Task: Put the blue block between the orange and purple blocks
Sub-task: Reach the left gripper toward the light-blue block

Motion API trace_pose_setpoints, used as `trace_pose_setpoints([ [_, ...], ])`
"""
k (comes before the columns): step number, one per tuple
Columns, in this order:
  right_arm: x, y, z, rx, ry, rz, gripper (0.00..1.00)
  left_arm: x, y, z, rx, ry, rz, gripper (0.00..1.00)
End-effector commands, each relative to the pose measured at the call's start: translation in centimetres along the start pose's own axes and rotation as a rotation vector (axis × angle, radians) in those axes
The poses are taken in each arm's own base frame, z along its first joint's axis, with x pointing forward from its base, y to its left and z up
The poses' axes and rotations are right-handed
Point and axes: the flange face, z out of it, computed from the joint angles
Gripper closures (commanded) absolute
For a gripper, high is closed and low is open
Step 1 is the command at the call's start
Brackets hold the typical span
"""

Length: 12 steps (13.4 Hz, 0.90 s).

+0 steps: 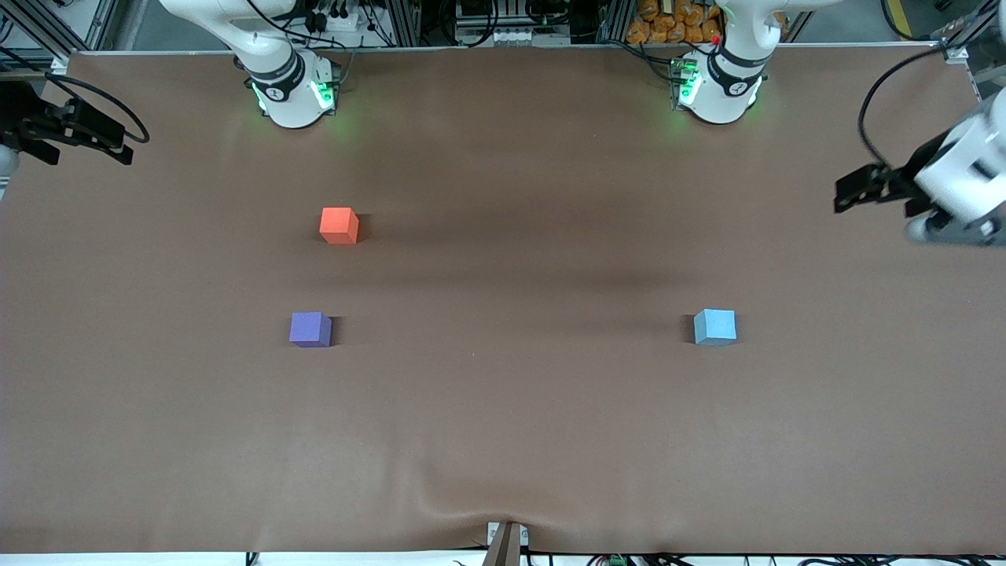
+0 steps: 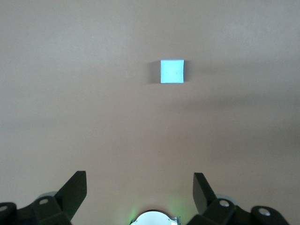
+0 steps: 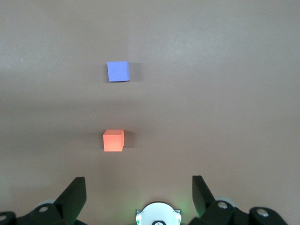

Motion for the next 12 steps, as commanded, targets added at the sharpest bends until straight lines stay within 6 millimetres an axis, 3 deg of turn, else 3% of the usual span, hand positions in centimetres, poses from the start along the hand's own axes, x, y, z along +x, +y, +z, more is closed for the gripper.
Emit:
trace_pose_setpoints([
  [1,-0.2,0.4,-0.4,0.011,-0.002,-0.006,0.00,4.5,1.2,5.3,0.001,-0.041,0.011,0.00],
  [4,-0.2,0.6,-0.4,0.012,-0.005,-0.002,0.00,9.7,4.3,14.4,0.001,-0.064,-0.039,0.00],
  [6,-0.2,0.7,-0.4,0.012,-0.007,0.000,0.00,11.9,6.3,19.3,0.002,-0.060,-0.090,0.00],
  [10,-0.3,0.9,-0.3,0.013,-0.014,0.004,0.00,13.8,9.7,24.8,0.001,-0.030,-0.134,0.00],
  [12,-0.3,0.9,-0.2,0.013,-0.019,0.004,0.00,13.0,10.2,27.3,0.017,-0.034,-0.119,0.00],
])
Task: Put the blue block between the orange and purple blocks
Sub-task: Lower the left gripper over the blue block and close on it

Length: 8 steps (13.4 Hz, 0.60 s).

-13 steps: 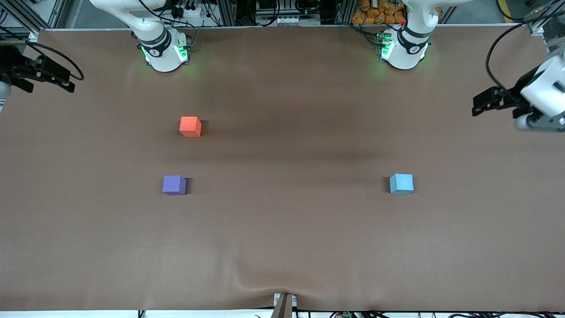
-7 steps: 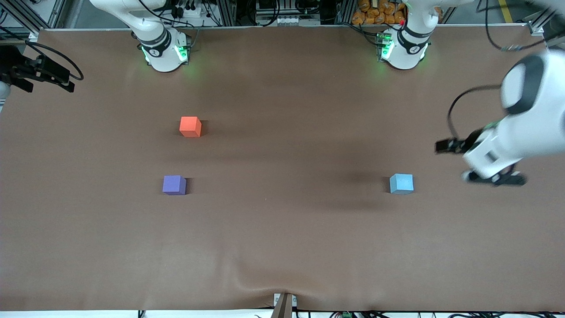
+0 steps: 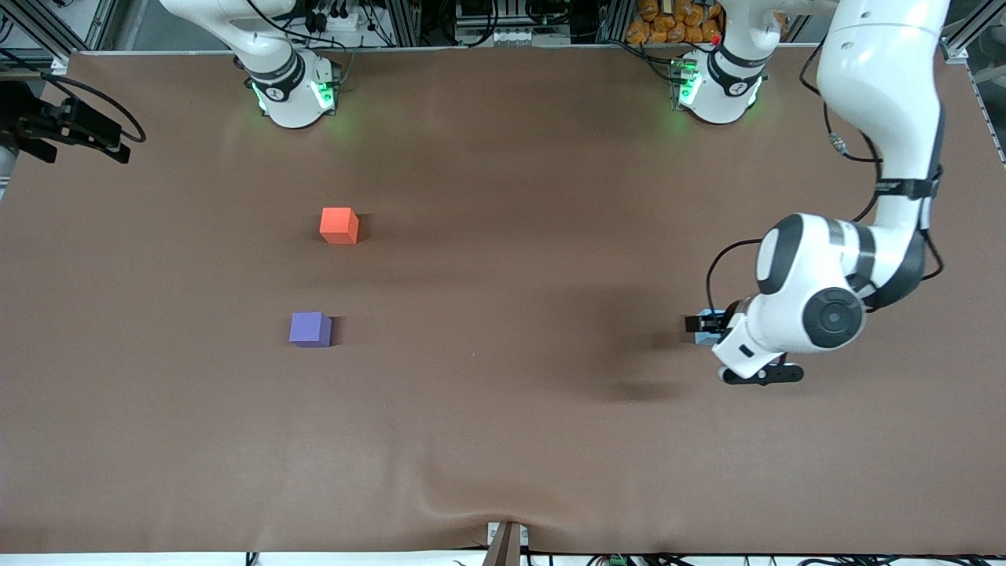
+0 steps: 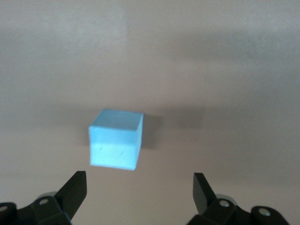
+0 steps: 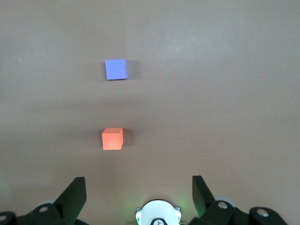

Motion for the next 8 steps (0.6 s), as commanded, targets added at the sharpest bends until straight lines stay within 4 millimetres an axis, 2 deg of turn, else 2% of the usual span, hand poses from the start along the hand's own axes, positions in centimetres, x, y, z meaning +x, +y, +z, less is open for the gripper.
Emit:
trace_pose_setpoints([
  [1,-0.2,0.4,-0.3,0.013,-0.007,-0.005,0.00,-1.2,-0.5,2.3,0.066,-0.002,0.015,0.00],
  [5,-0.2,0.4,-0.3,0.012,-0.010,-0.004,0.00,-0.7,-2.3,3.7,0.109,0.004,0.008,0.00],
  [6,-0.2,0.4,-0.3,0.012,-0.010,-0.004,0.00,-0.1,-3.1,5.2,0.104,-0.002,-0.003,0.00],
  [8,-0.2,0.3,-0.3,0.012,-0.010,-0.005,0.00,0.5,-2.6,7.7,0.099,0.001,0.004,0.00],
])
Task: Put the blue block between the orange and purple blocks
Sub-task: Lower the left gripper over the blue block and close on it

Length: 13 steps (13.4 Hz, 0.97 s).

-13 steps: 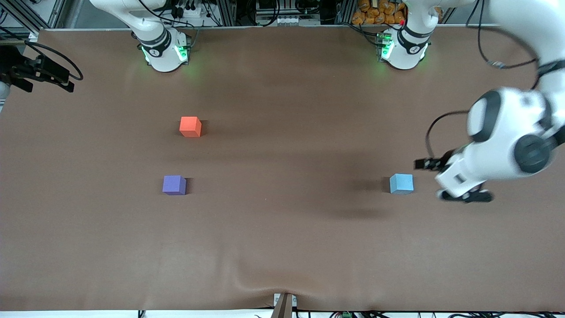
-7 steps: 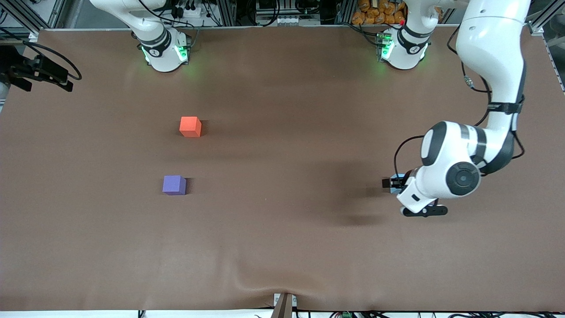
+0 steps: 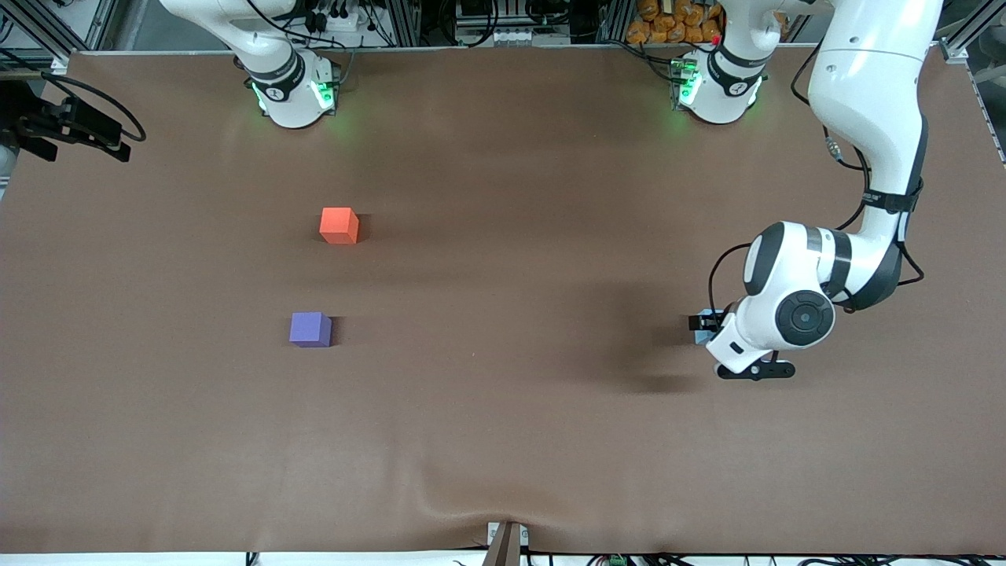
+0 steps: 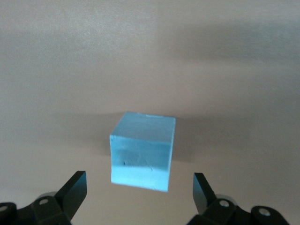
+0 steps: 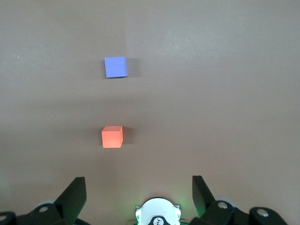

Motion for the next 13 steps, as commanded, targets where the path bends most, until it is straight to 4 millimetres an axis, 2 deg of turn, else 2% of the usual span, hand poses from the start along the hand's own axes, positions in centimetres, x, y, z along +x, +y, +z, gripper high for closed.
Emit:
trace_pose_setpoints([
  [1,-0.2,0.4,-0.4,0.013,-0.003,-0.004,0.00,0.9,0.8,3.5,0.011,0.004,0.001,0.00],
  [3,-0.2,0.4,-0.4,0.014,-0.003,-0.005,0.00,1.0,0.8,4.9,0.013,-0.008,0.005,0.00],
  [4,-0.2,0.3,-0.4,0.013,-0.003,-0.006,0.00,1.1,0.8,5.1,0.012,-0.010,0.005,0.16],
  [5,-0.2,0.3,-0.4,0.014,-0.003,-0.006,0.00,1.1,1.0,5.4,0.016,-0.014,0.021,0.59],
  [6,-0.2,0.4,-0.4,0.014,-0.003,-0.005,0.00,1.0,1.2,5.4,0.025,-0.012,0.038,0.86],
  [7,-0.2,0.4,-0.4,0.014,-0.003,-0.005,0.00,1.1,1.2,5.1,0.062,0.003,0.071,0.97],
  [9,-0.2,0.4,-0.4,0.014,-0.003,-0.005,0.00,0.8,1.5,3.9,0.094,0.018,0.102,1.00],
  [10,-0.2,0.4,-0.4,0.014,-0.003,-0.005,0.00,0.4,1.6,1.7,0.094,0.035,0.092,1.00],
  [12,-0.2,0.4,-0.4,0.014,-0.003,-0.005,0.00,-1.5,3.4,-3.2,0.073,0.045,0.100,1.00],
  [13,-0.2,0.4,-0.4,0.014,-0.003,-0.005,0.00,-2.8,4.9,-5.4,0.054,0.040,0.099,1.00],
])
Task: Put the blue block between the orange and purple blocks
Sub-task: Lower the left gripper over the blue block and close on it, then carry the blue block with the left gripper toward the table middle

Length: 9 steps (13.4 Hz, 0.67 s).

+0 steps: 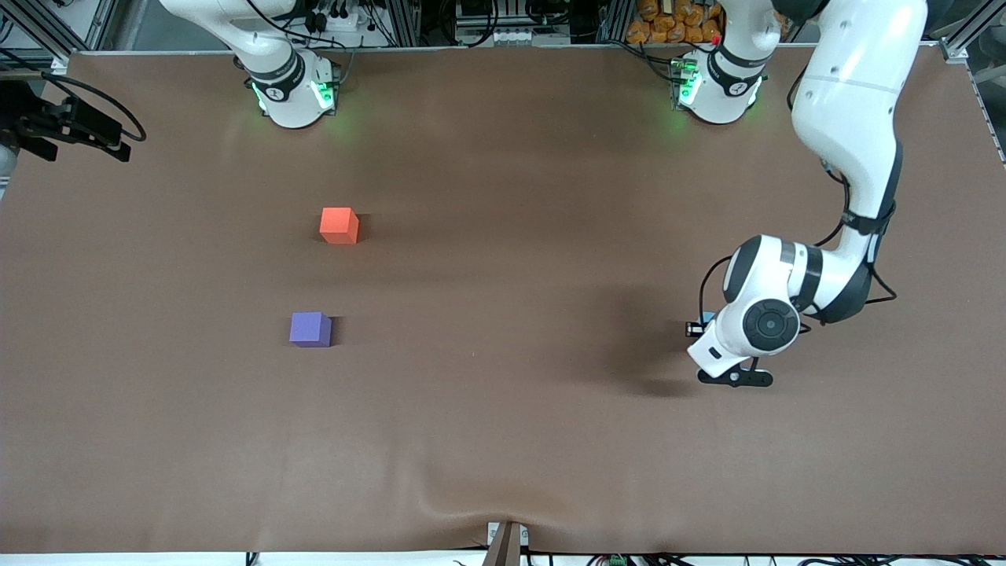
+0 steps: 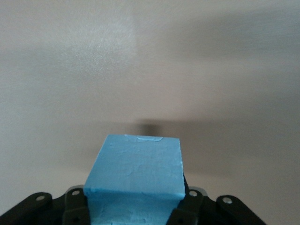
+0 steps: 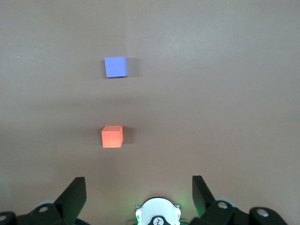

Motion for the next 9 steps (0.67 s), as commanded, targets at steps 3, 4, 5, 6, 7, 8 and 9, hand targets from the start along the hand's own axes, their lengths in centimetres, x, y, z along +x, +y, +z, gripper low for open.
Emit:
trace_pose_setpoints([
  [3,-0.2,0.4,-0.4,0.014,-0.002,-0.005,0.00,-6.4,9.5,-9.8,-0.053,-0.006,-0.018,1.00],
  [4,-0.2,0.4,-0.4,0.014,-0.002,-0.005,0.00,-8.1,13.5,-10.4,-0.068,-0.014,-0.033,1.00],
  [5,-0.2,0.4,-0.4,0.014,-0.002,-0.005,0.00,-9.7,17.1,-11.1,-0.083,-0.012,-0.046,1.00],
  [6,-0.2,0.3,-0.4,0.014,-0.002,-0.006,0.00,-11.2,20.7,-11.4,-0.088,-0.011,-0.053,1.00],
  [7,-0.2,0.4,-0.4,0.014,-0.002,-0.005,0.00,-12.4,23.8,-11.7,-0.091,-0.006,-0.069,1.00],
  [8,-0.2,0.4,-0.4,0.014,-0.002,-0.005,0.00,-13.9,27.2,-11.1,-0.097,-0.024,-0.087,1.00],
  [9,-0.2,0.4,-0.4,0.014,-0.002,-0.005,0.00,-15.2,30.1,-10.5,-0.103,-0.041,-0.110,1.00],
])
